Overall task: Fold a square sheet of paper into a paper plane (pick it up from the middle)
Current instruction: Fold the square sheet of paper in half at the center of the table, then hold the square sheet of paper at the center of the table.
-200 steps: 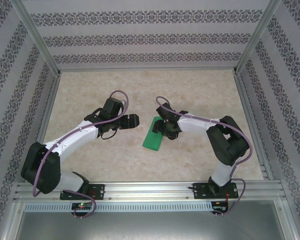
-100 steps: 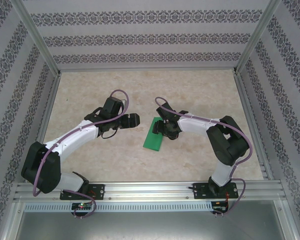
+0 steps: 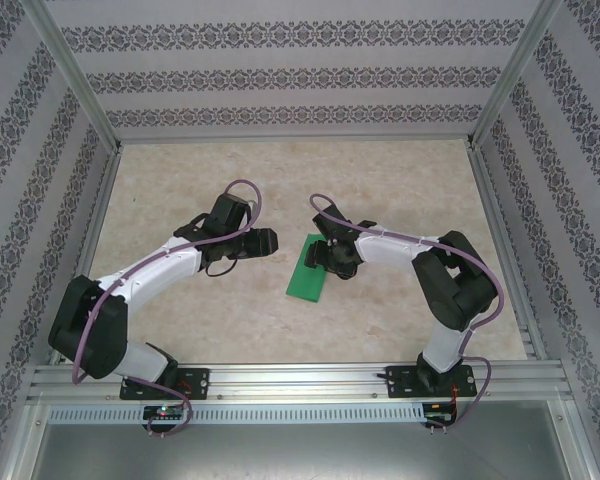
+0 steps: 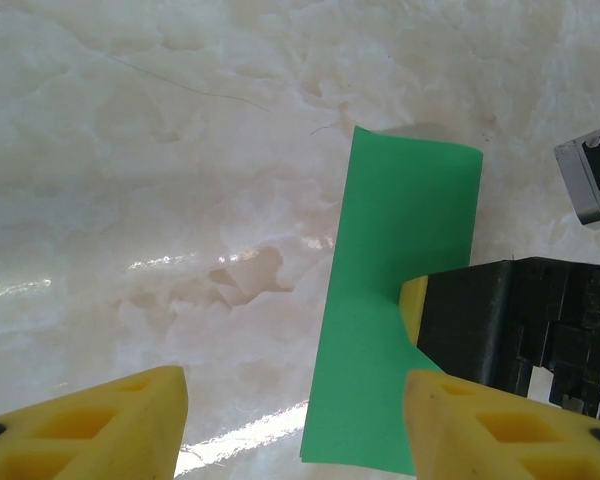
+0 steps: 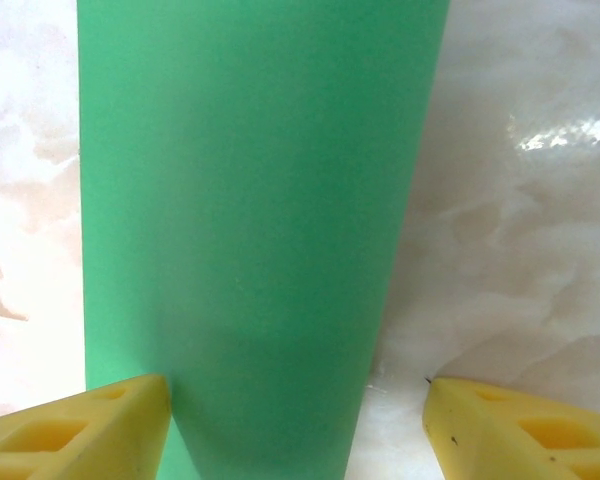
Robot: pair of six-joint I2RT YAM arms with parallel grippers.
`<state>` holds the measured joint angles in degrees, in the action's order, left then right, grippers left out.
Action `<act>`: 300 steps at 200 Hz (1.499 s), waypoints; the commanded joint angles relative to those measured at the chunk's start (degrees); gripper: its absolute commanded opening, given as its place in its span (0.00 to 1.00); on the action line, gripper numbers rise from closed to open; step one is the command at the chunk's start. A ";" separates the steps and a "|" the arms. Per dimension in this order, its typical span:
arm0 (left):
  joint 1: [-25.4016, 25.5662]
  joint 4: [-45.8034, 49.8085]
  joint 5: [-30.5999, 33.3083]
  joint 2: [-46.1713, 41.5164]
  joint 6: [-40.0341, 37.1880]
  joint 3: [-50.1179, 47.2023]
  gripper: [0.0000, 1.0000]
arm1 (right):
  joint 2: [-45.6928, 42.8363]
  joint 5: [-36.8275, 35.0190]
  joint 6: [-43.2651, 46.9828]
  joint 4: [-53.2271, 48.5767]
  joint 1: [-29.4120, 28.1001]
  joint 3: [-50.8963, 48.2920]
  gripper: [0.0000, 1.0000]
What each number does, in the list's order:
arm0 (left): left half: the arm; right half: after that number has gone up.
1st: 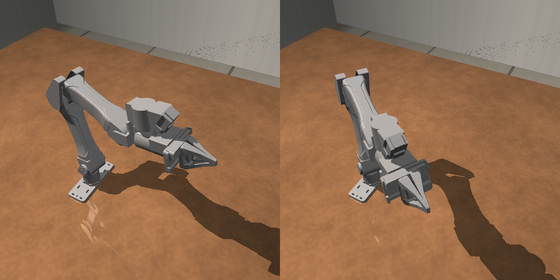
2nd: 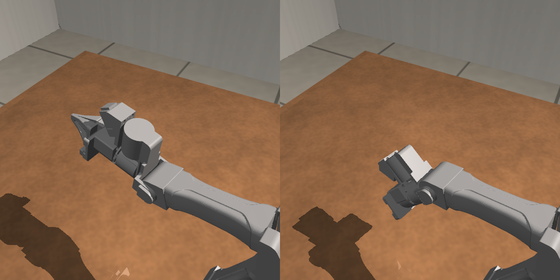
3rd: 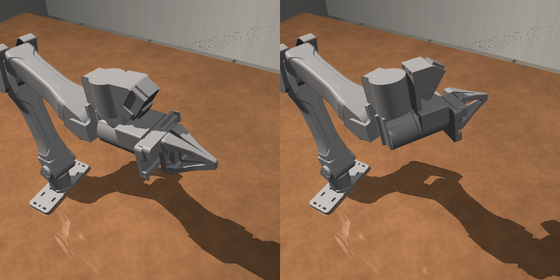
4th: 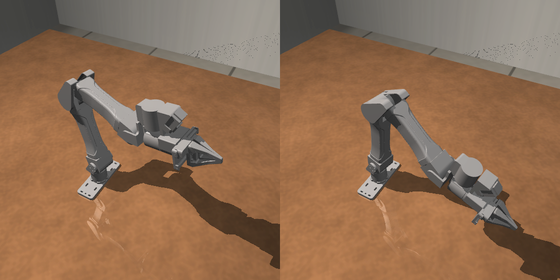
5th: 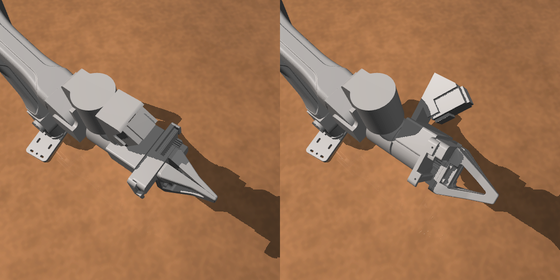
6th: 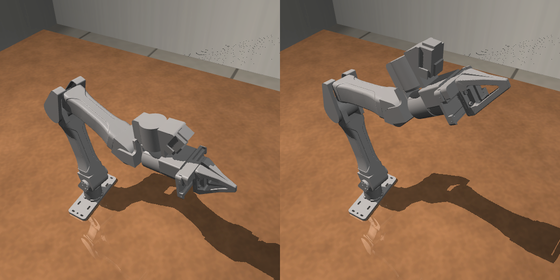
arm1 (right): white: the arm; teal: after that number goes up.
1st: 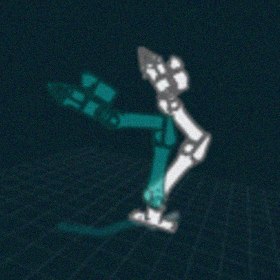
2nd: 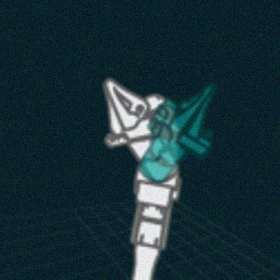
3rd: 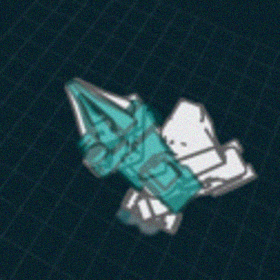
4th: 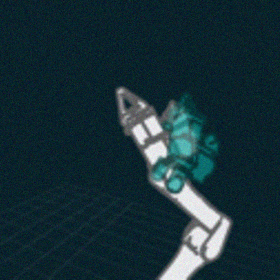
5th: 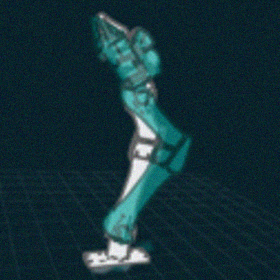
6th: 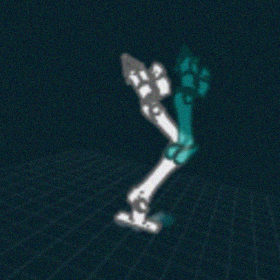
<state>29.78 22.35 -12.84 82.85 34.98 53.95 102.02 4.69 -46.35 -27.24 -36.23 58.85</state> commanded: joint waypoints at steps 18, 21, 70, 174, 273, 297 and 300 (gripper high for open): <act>0.85 -1.87 -0.60 -0.18 0.79 1.28 0.59 | 3.28 4.83 0.85 5.33 1.43 -4.17 0.71; 0.87 -1.87 -0.68 -0.13 0.77 1.32 0.59 | 3.28 5.16 1.24 5.66 1.44 -4.18 0.70; 0.81 -2.71 -0.05 -0.93 1.57 0.50 0.59 | 3.35 6.84 7.12 4.01 2.28 -1.90 0.68; 0.86 -4.41 -1.11 -0.47 1.84 0.55 0.59 | 4.47 5.38 0.41 2.91 3.05 0.15 0.70; 0.86 -4.57 -2.67 0.32 1.40 0.81 0.55 | 6.42 2.95 0.74 0.05 1.45 1.90 0.69; 0.82 -5.36 -4.81 1.97 1.79 0.98 0.46 | 6.82 2.78 1.08 -0.10 1.18 2.06 0.69; 0.83 -5.33 -4.96 2.24 1.83 1.07 0.45 | 6.94 2.94 1.27 -0.09 1.17 2.06 0.69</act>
<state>29.80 19.53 -15.00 83.33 36.49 53.95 104.09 9.17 -45.32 -31.09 -34.09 62.06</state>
